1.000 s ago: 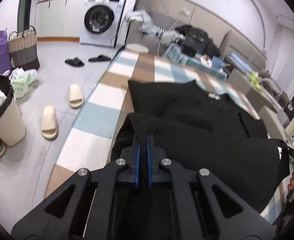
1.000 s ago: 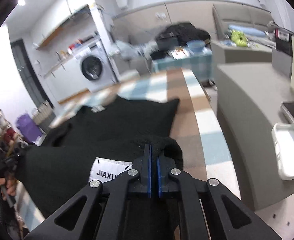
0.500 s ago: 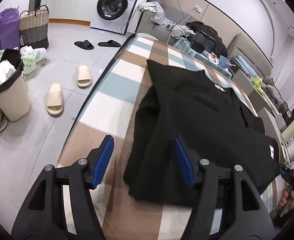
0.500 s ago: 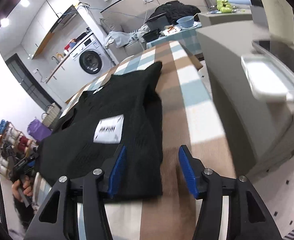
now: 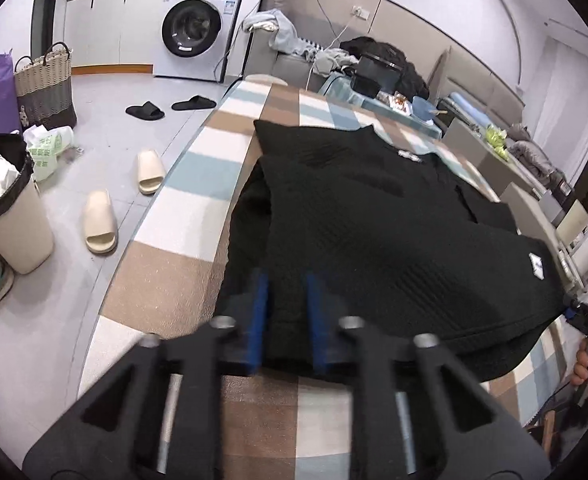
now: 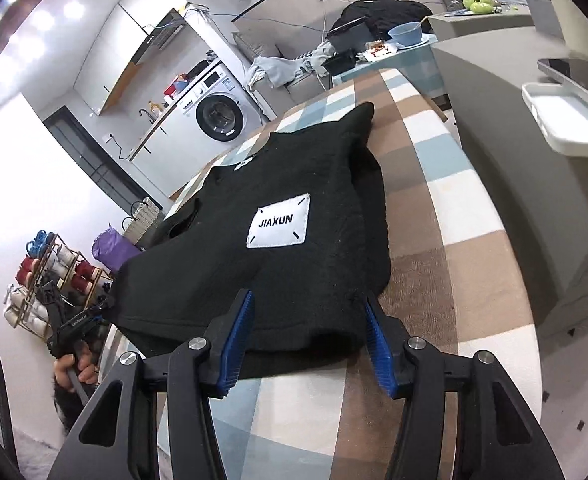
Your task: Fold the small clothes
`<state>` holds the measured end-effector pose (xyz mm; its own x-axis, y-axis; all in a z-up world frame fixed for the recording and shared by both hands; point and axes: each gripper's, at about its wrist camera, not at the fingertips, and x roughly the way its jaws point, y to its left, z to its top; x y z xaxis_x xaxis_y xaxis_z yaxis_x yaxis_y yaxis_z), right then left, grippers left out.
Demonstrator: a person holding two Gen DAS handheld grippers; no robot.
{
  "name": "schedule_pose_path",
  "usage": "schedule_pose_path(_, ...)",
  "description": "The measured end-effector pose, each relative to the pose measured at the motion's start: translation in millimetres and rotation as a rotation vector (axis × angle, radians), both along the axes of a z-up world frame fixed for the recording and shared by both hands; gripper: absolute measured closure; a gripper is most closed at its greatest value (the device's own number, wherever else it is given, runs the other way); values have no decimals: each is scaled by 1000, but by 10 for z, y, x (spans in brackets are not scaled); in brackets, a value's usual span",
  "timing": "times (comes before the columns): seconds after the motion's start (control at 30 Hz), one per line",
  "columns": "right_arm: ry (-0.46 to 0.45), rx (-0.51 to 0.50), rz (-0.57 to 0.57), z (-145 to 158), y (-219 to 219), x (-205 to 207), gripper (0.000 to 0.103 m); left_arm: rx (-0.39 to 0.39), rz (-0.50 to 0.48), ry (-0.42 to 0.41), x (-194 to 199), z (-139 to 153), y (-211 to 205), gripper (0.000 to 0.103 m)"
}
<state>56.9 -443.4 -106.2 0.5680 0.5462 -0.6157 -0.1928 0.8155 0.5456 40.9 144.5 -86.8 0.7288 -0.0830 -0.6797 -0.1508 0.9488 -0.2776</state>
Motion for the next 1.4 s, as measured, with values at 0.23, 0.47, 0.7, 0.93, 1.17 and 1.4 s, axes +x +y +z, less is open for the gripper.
schedule_pose_path(0.23,6,-26,-98,-26,-73,124,94,-35,25,-56,-49,168,97,99)
schedule_pose_path(0.47,-118,8,-123,394,-38,264,95,-75,43,-146,93,501,235,99)
schedule_pose_path(0.7,-220,123,-261,834,-42,806,95,-61,80,-229,592,871,385,100)
schedule_pose_path(0.93,-172,57,-349,698,-6,1169,95,-66,106,-173,1052,688,492,100)
schedule_pose_path(1.17,32,-83,-342,139,-70,1122,91,-36,102,-3,1108,134,393,98)
schedule_pose_path(1.4,42,-127,-315,71,-206,563,56,113,160,21,544,36,240,58)
